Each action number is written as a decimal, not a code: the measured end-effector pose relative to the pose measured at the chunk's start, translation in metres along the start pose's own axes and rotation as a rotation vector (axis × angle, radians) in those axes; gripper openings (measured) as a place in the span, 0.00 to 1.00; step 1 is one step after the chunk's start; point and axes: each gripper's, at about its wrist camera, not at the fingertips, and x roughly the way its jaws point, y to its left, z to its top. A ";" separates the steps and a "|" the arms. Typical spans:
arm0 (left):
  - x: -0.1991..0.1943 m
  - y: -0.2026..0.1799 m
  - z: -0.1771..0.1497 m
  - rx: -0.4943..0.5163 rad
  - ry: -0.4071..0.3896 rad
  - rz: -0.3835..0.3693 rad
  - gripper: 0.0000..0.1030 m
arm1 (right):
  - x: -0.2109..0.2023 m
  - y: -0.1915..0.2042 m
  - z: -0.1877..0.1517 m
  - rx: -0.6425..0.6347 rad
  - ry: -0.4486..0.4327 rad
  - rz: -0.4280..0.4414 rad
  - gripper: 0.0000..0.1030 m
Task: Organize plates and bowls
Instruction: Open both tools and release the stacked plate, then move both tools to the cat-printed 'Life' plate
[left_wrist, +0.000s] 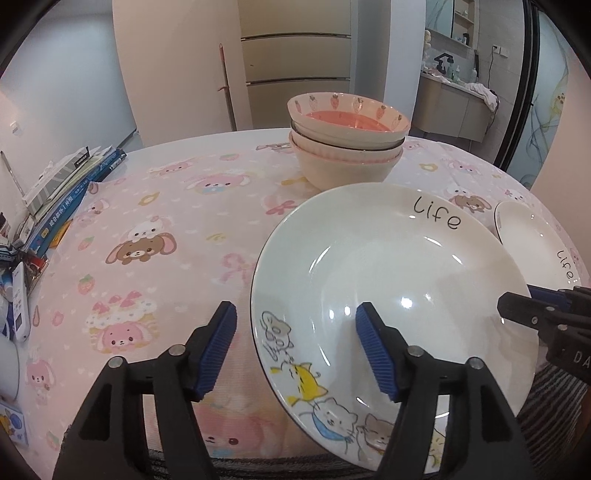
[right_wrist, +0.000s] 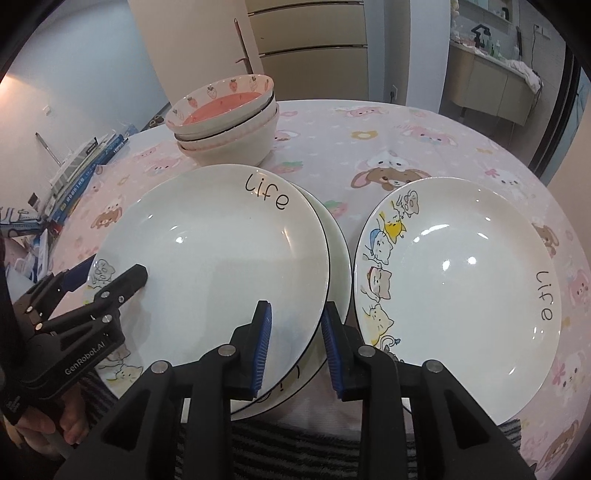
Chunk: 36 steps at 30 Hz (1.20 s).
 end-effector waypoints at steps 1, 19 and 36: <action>0.000 0.000 0.000 -0.002 0.002 0.005 0.70 | -0.001 -0.001 0.000 0.007 0.002 0.006 0.30; -0.013 0.002 -0.001 -0.006 -0.057 -0.015 0.29 | -0.018 -0.002 0.001 -0.005 -0.059 0.012 0.30; -0.088 -0.063 0.040 0.093 -0.265 -0.163 0.99 | -0.083 -0.102 0.008 0.381 -0.388 -0.268 0.66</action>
